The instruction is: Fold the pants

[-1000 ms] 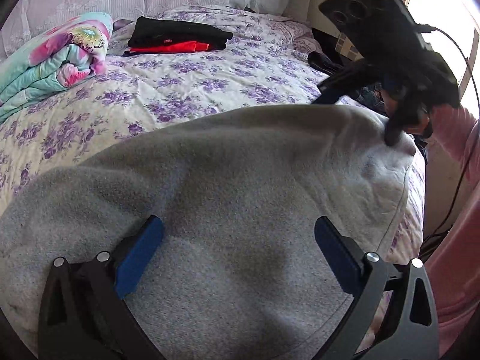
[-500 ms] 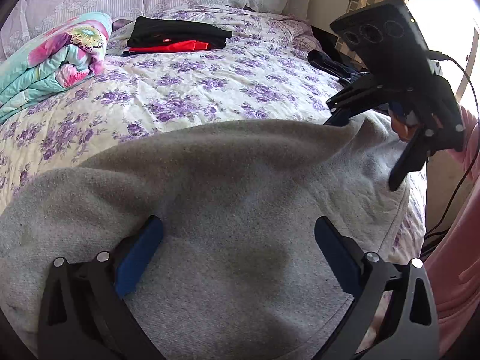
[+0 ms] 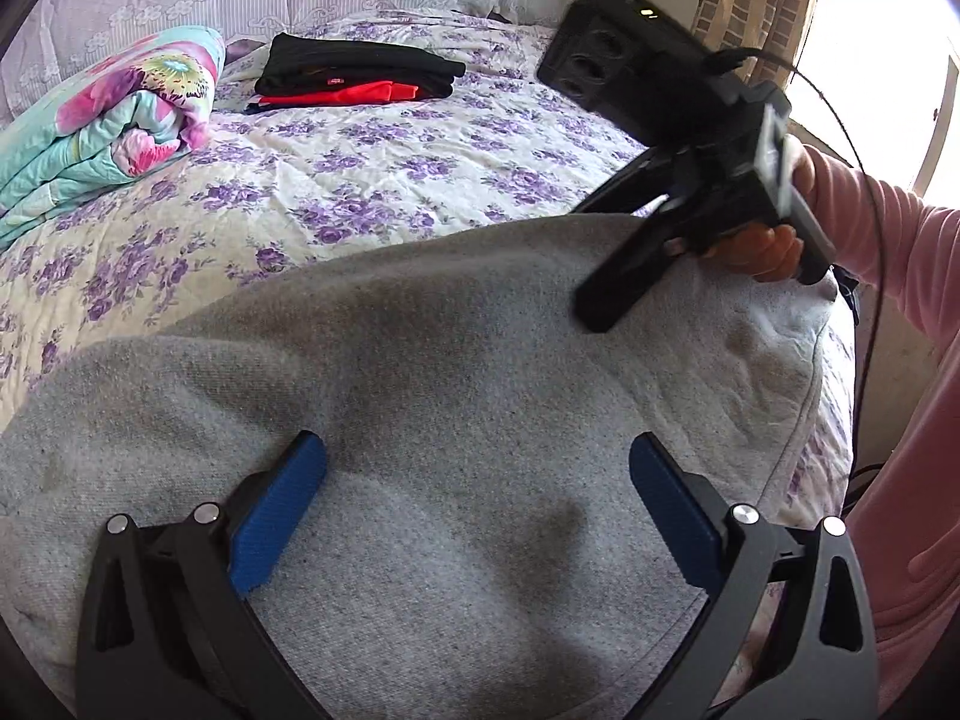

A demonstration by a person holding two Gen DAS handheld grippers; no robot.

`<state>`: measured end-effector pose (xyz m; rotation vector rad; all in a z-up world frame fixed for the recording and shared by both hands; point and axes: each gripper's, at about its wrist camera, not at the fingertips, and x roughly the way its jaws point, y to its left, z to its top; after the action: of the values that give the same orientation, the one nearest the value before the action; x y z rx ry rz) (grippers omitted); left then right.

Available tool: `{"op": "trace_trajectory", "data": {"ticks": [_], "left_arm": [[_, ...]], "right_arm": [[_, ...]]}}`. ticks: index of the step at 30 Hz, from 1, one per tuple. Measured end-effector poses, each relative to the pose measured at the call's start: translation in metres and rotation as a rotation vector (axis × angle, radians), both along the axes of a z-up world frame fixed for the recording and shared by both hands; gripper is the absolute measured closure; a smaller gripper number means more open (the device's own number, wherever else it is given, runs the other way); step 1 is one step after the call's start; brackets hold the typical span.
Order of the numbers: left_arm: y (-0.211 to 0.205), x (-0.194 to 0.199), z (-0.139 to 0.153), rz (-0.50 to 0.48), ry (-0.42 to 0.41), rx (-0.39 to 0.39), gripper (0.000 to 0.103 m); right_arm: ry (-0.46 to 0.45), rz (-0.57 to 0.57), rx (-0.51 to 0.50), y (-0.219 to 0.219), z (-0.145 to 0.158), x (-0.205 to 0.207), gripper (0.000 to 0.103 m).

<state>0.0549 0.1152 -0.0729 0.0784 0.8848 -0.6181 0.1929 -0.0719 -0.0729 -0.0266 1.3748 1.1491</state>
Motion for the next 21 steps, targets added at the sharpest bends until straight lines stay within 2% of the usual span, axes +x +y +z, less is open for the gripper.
{"op": "trace_trajectory", "data": {"ticks": [5, 7, 9, 11, 13, 16, 21], "left_arm": [[0.0, 0.0, 0.0, -0.001, 0.001, 0.0, 0.004], [0.001, 0.0, 0.0, -0.003, 0.0, 0.003, 0.004], [0.0, 0.0, 0.0, -0.003, -0.001, 0.004, 0.004], [0.0, 0.0, 0.0, -0.003, 0.0, 0.005, 0.004], [0.0, 0.0, 0.0, -0.003, 0.0, 0.005, 0.004], [0.0, 0.001, 0.0, -0.002, -0.001, 0.009, 0.004], [0.0, 0.002, -0.001, -0.004, -0.003, 0.016, 0.004]], "right_arm": [[-0.005, 0.124, 0.089, -0.007, 0.027, -0.032, 0.007], [-0.063, 0.159, -0.003, 0.0, 0.023, -0.041, 0.007], [-0.117, 0.146, -0.152, 0.006, 0.012, -0.041, 0.008], [-0.118, 0.145, -0.196, 0.009, 0.008, -0.042, 0.008], [-0.065, 0.169, -0.132, 0.009, 0.013, -0.045, 0.007], [0.024, 0.16, 0.05, 0.01, 0.017, -0.034, 0.004], [0.158, 0.081, 0.236, 0.027, -0.01, 0.007, 0.004]]}}
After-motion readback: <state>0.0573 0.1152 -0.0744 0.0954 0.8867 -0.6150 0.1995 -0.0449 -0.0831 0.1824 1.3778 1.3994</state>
